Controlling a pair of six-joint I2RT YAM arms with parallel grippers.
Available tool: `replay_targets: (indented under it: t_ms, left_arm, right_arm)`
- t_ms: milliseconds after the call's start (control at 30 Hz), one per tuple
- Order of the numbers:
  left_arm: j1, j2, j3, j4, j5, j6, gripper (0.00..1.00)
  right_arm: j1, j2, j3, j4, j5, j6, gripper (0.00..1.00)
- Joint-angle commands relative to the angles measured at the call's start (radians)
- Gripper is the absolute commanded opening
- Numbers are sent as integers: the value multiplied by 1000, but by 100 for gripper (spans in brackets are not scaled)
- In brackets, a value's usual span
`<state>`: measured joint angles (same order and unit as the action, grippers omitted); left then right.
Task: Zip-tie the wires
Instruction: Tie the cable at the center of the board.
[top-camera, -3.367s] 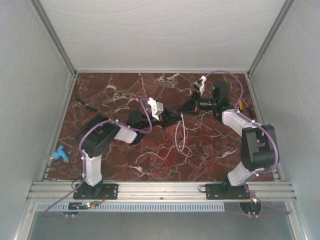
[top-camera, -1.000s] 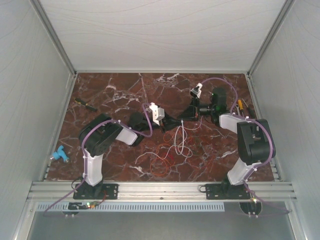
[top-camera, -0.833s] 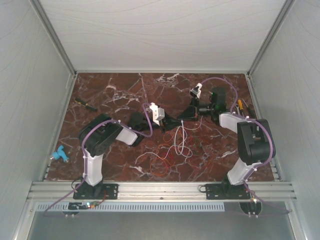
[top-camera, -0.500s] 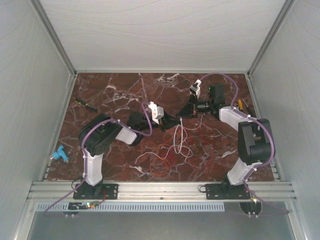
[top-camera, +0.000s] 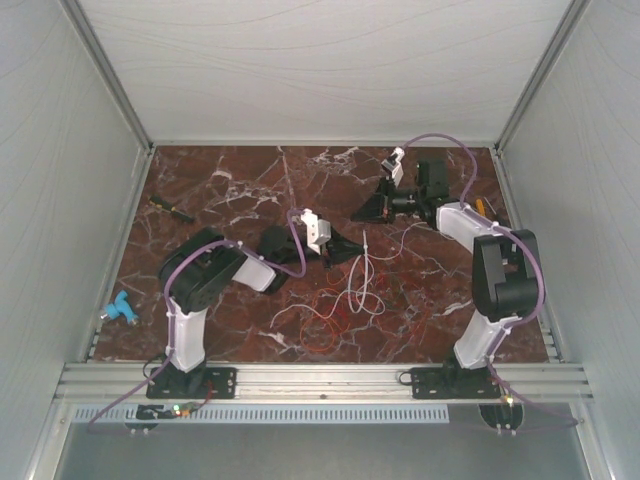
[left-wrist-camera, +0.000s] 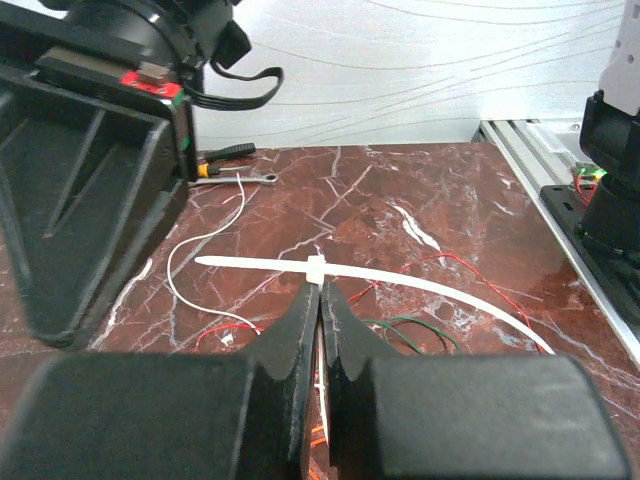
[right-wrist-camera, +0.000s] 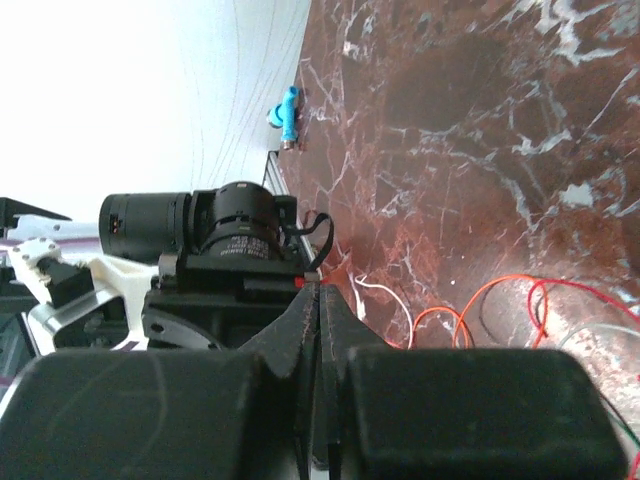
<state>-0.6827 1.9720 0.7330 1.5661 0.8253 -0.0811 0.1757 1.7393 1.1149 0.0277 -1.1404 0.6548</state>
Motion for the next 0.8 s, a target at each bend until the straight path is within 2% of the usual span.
replay_targets:
  t_ms: [0,167,200,233,300,333,467,633,767]
  left_arm:
    - [-8,7,1,265,34,44,0]
    - [-9,7,-2,265,11,40,0]
    - [-9,5,-3,265,8,40,0]
    - [-9,4,-4,265,6,40,0]
    - [-9,2,-8,265,1,43,0]
    - [-9,1,-10,265,-2,45,0]
    - [-9,6,-8,265,-23,47,0]
    - [-9,5,-5,264,-54,50,0]
    - [-11,8,-7,264,-66,52,0]
  right_arm:
    - [-1,43,68,52,42,20,0]
    - [-4,67,107,5,24,20,0]
    - [-4,55,99,-5,13,18,14]
    - [-5,35,84,-24,11,10,35]
    - [-15,-30,45,-73,35,-11,60]
    - [-19,-68,22,-101,58,-20,63]
    - [-39,-236,-55,-269,230,-65,66]
    - [-8,-415,-100,-469,442,-179,65]
    - [74,-497,-121,-532,575,-223,58]
